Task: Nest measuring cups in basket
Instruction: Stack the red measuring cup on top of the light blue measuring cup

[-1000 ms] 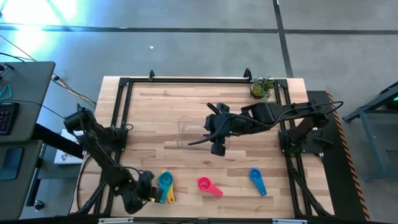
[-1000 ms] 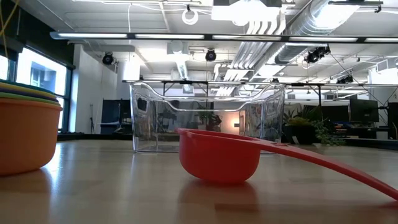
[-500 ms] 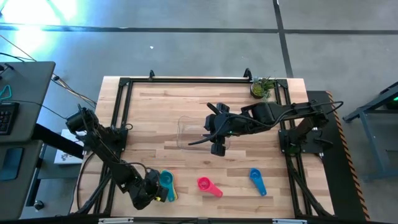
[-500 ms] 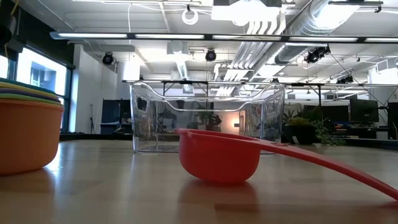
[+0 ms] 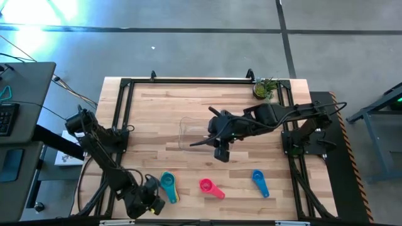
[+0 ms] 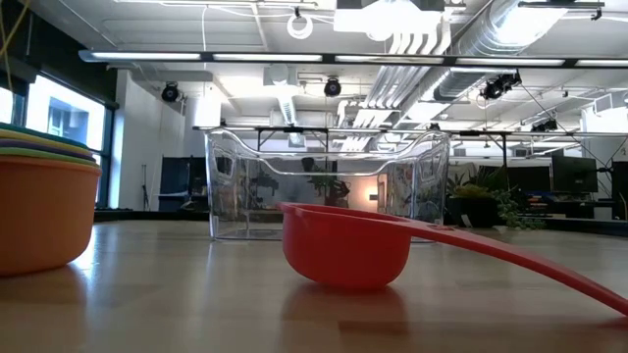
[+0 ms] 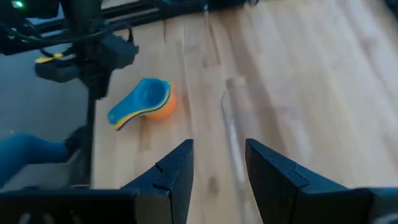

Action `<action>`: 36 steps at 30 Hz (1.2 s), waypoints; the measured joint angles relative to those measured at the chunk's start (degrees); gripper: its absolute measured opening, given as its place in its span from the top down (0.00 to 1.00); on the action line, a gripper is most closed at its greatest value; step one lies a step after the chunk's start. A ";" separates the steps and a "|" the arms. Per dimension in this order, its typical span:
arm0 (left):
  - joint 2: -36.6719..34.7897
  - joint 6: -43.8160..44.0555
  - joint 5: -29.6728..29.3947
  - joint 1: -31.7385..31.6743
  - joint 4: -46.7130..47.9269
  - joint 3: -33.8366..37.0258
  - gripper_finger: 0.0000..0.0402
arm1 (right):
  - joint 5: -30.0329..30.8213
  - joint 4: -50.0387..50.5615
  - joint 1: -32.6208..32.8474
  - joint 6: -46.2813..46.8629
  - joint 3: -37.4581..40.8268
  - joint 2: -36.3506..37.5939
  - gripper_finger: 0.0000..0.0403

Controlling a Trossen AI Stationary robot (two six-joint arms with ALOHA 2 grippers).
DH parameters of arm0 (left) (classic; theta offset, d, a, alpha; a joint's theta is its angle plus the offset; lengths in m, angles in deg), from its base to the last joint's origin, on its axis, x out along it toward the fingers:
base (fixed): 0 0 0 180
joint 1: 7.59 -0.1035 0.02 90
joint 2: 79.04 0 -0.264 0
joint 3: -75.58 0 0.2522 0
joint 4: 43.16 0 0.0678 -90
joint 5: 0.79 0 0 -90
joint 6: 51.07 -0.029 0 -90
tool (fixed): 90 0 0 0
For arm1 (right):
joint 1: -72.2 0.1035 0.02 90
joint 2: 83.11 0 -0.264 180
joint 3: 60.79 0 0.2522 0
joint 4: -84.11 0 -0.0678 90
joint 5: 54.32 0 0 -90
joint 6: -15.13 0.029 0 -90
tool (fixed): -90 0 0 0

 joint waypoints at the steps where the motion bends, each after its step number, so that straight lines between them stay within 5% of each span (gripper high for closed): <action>1: -0.01 -0.61 0.00 0.13 1.40 0.00 0.87 | -0.26 0.91 0.17 1.74 0.01 0.00 0.66; 9: -8.89 -4.74 -0.20 0.78 18.81 0.00 0.87 | 4.50 11.75 3.34 13.16 3.76 0.02 0.66; 13: -15.90 -6.52 -0.94 0.78 24.96 0.00 0.87 | 1.78 11.05 4.83 17.40 9.11 0.02 0.66; 25: -31.96 -16.75 -3.76 0.79 29.79 -0.02 0.87 | 0.71 -4.39 11.18 28.92 23.64 0.00 0.66; 36: -36.87 -19.22 -4.48 0.76 33.60 -0.02 0.87 | 2.29 -26.61 14.92 32.22 32.99 0.00 0.66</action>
